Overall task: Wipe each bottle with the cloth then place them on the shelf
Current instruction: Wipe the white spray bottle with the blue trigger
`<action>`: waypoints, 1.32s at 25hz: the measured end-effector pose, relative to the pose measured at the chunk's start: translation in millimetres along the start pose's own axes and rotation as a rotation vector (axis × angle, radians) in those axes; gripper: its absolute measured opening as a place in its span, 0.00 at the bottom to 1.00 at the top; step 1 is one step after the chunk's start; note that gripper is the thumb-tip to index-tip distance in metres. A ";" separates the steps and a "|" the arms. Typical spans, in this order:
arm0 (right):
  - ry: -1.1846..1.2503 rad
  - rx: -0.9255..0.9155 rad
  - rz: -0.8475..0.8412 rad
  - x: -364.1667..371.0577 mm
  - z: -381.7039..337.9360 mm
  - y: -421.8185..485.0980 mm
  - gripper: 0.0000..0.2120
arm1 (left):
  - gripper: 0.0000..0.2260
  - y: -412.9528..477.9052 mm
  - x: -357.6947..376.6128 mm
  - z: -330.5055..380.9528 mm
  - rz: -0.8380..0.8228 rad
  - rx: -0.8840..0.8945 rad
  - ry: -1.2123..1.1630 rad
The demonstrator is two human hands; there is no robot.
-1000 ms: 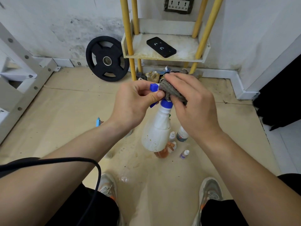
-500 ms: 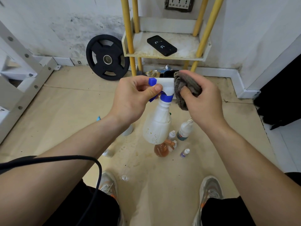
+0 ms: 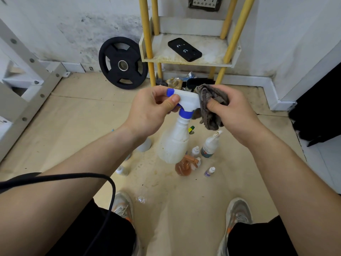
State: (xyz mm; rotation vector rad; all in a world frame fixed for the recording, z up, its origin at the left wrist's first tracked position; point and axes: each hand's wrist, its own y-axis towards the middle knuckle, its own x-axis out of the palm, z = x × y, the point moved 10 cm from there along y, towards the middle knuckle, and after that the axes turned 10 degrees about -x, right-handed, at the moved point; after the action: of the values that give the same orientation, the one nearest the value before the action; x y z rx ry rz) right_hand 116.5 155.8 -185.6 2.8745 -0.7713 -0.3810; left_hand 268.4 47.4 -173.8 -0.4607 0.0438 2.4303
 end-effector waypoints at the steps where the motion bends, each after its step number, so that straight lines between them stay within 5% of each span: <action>1: 0.087 0.048 -0.010 3.7 6.2 -2.5 0.12 | 0.06 2.7 -1.9 -4.6 0.000 -0.027 -0.038; 14: -0.319 -0.108 -0.100 18.0 -22.1 -8.4 0.16 | 0.07 5.8 10.1 -15.3 -0.021 -0.042 -0.046; 19: -0.257 -0.047 0.049 10.9 -22.3 -11.7 0.13 | 0.08 5.6 12.0 -21.7 0.021 -0.115 -0.113; 26: -0.373 0.013 0.240 -7.9 -21.7 -14.5 0.10 | 0.14 -17.9 28.0 -12.1 0.152 0.012 0.315; 33: -0.266 0.062 0.313 -3.7 -10.6 -19.5 0.08 | 0.22 -10.0 32.0 -19.2 0.128 -0.018 0.097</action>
State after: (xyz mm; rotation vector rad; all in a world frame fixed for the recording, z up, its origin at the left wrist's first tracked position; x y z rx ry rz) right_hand 125.6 175.2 -178.5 2.7234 -1.2757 -0.7156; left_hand 257.5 71.7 -201.7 -0.6004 0.0958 2.5340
